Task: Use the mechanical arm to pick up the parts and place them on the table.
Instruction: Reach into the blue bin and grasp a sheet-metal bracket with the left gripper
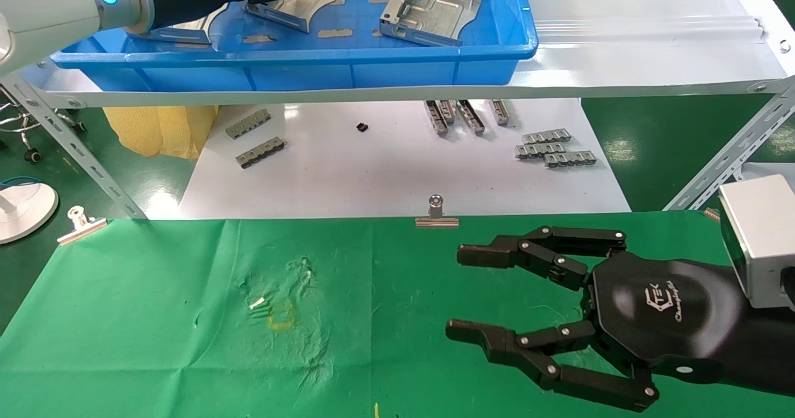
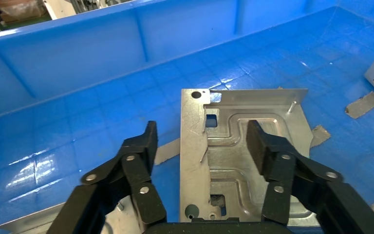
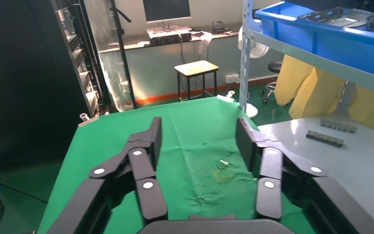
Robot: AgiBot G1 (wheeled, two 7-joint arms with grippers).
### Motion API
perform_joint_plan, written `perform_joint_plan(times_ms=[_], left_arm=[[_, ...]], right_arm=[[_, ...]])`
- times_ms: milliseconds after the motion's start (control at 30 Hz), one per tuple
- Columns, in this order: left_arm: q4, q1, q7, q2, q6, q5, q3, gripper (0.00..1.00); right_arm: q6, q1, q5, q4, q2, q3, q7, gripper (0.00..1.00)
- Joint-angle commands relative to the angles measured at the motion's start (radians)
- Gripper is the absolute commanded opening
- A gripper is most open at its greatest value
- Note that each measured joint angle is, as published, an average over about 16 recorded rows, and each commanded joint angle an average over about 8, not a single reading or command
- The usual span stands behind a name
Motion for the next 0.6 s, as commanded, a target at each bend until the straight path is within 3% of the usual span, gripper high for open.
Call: perform_joint_plan(times_ms=[33, 600], left_arm=[[-0.002, 0.001, -0.002, 0.001, -0.005, 0.003, 0.002, 0.0], [-0.017, 0.005, -0.005, -0.007, 0.007, 0.009, 0.006, 0.0]], right_arm=[[0.0, 0.0, 0.0, 0.0, 0.0, 0.0, 0.0, 1.0], [0.0, 0.0, 0.0, 0.0, 0.0, 0.0, 0.0, 1.0]])
